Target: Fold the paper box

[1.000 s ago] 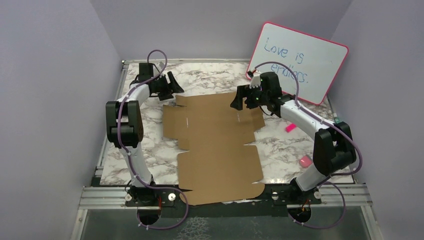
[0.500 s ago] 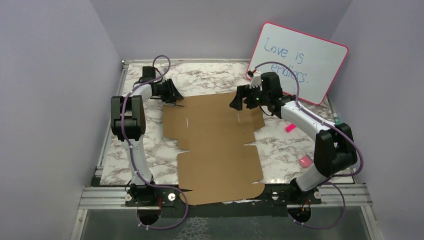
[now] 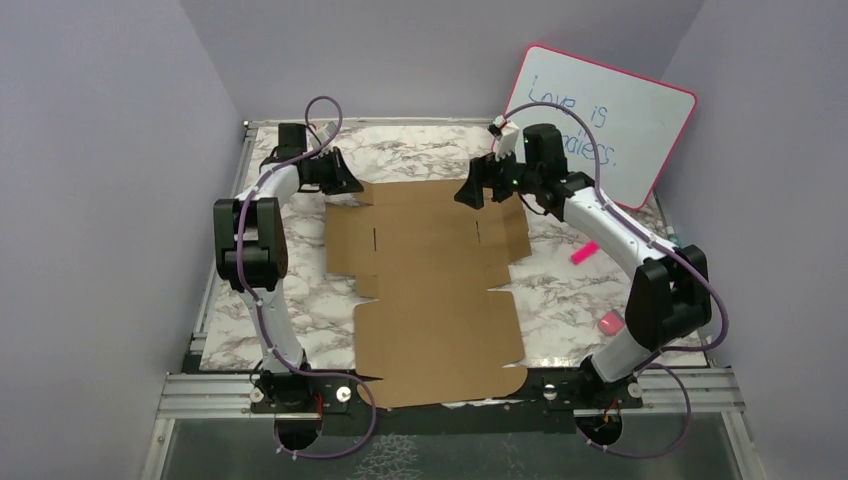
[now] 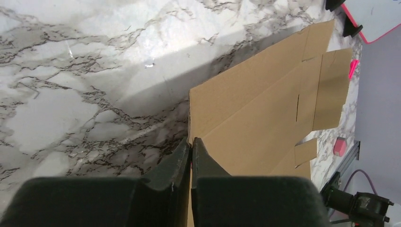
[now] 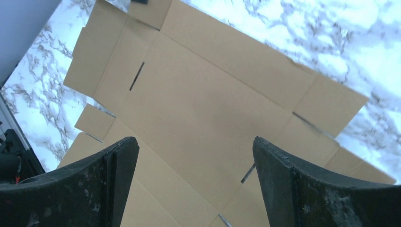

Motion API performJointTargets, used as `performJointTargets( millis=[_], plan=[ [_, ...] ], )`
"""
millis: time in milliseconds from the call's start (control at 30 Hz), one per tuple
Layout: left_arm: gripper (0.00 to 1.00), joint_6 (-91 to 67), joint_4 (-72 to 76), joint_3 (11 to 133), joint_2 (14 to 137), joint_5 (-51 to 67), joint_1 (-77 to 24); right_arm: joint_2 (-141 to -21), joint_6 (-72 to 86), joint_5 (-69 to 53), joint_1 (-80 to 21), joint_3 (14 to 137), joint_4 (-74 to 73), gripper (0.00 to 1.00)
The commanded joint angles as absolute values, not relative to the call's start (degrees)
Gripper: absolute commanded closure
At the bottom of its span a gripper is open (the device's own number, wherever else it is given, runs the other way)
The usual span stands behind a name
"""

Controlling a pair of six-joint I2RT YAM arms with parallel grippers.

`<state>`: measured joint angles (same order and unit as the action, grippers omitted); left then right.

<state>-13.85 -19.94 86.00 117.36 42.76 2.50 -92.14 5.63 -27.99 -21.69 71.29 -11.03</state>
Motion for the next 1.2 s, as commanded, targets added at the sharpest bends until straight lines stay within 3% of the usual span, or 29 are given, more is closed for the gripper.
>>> performJointTargets(
  millis=[0, 300, 767, 1167],
  plan=[
    [0.96, -10.36, -19.86, 84.81, 110.73, 44.96, 2.30, -93.76, -2.15, -32.36, -21.83, 77.68, -16.90, 0.03],
    [0.98, -7.90, -19.86, 82.23, 102.67, 41.69, 0.09, -99.67, -20.97, -39.94, -21.90, 90.71, -29.21, 0.05],
    [0.98, -6.70, -19.78, 80.56, 95.90, 39.70, -4.51, -112.87, -42.09, -38.45, -21.93, 109.47, -43.58, 0.04],
    [0.98, -4.60, -19.68, 79.68, 93.52, 38.51, -7.47, -122.47, -47.64, -40.10, -21.91, 122.29, -53.65, 0.19]
  ],
)
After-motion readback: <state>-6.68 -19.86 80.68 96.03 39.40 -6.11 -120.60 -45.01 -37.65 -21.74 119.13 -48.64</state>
